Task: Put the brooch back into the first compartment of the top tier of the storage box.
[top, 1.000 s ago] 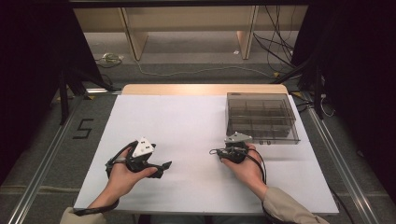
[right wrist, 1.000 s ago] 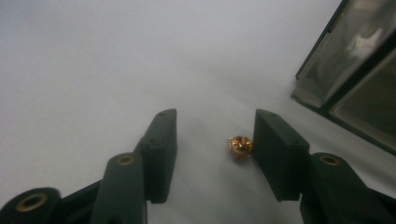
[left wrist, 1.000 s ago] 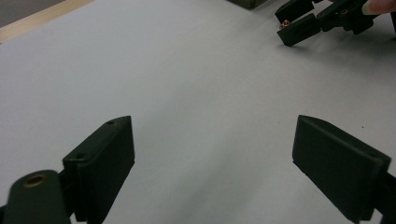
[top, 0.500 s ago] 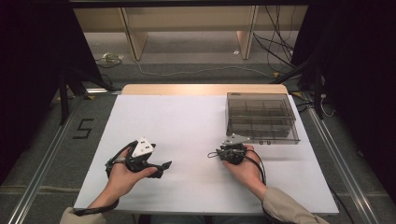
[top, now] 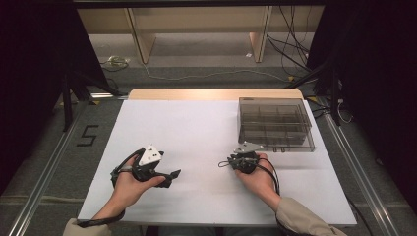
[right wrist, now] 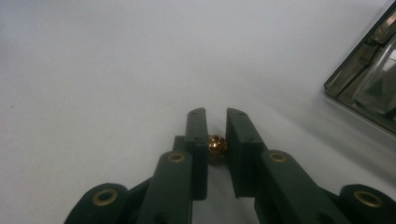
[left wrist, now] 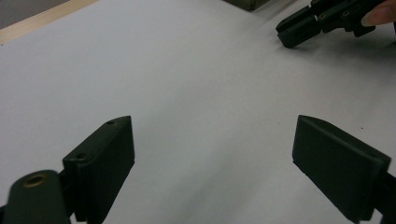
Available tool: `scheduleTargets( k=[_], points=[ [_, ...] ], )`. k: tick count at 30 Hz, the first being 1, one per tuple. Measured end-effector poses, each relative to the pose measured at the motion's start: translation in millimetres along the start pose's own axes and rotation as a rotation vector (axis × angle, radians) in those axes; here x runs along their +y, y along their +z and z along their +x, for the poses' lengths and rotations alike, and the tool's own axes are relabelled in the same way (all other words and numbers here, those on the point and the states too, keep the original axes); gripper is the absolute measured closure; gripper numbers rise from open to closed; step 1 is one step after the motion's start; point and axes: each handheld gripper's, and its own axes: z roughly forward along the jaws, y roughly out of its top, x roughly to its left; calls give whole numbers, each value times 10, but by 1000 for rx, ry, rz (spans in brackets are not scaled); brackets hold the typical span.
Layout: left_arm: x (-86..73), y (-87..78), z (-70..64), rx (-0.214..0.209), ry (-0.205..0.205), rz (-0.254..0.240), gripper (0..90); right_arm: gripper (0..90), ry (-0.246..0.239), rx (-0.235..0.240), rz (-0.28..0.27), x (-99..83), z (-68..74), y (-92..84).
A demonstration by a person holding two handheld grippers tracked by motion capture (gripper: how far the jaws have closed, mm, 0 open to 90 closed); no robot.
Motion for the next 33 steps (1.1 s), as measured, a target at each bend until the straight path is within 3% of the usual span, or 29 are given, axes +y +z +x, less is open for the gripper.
scheduleTargets(
  k=[10, 33],
  points=[
    [-1, -4, 3, 0, 0, -1, 130, 807, -22, 19, -6, 2, 22, -5],
    [1, -16, 9, 3, 4, 2, 130, 808, -34, 71, -80, 65, 97, -152]
  ],
)
